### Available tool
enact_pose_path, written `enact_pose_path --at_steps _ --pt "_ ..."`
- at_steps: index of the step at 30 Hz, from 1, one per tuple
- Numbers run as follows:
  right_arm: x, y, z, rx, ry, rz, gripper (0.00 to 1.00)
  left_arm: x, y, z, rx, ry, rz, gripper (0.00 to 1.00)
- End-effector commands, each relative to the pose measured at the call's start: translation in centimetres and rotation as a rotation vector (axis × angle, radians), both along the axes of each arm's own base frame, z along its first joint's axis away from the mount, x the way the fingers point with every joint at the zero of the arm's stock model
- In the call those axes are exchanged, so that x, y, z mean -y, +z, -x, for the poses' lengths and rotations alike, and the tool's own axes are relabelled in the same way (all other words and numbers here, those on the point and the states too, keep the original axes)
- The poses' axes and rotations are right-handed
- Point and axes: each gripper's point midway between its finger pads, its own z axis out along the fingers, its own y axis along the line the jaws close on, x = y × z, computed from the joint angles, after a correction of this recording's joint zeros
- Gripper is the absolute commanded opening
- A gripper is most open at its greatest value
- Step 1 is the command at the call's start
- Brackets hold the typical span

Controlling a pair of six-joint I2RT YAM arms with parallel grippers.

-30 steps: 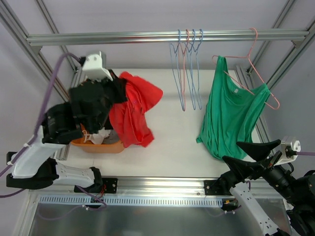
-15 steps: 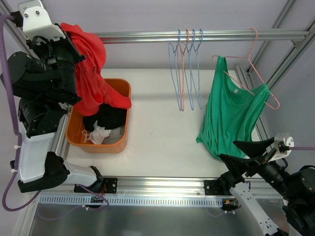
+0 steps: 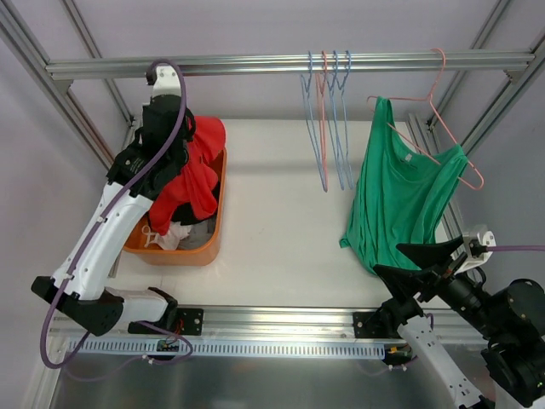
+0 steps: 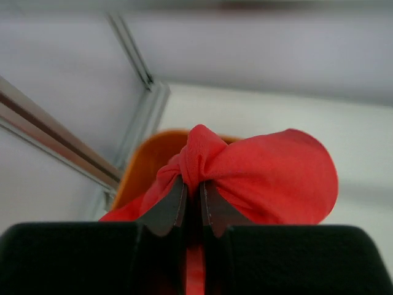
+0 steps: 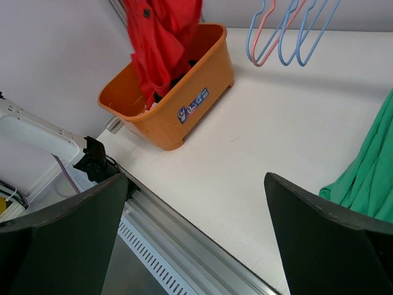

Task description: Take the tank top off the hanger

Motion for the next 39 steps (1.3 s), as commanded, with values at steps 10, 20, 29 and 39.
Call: enact_pose_path --at_steps 10,20,29,39 --pt "-0.9 -0.3 -0.9 -0.007 0.026 -0.005 1.00 -4.6 -18.3 2.3 -0.370 0.160 0.568 0.00" --pt "0.9 -0.9 -4.8 -0.094 -0.141 0.133 0.99 -4.3 -27.0 1.5 -0.751 0.126 0.654 0.00" --pt "8.0 3.0 -10.4 -0.074 -0.533 0.479 1.00 -5.4 -16.3 3.7 -0.498 0.062 0.591 0.99" --pt "12.3 7.8 -18.5 -0.076 -0.780 0.731 0.99 3.4 -13.9 18.0 -0.275 -0.573 0.629 0.99"
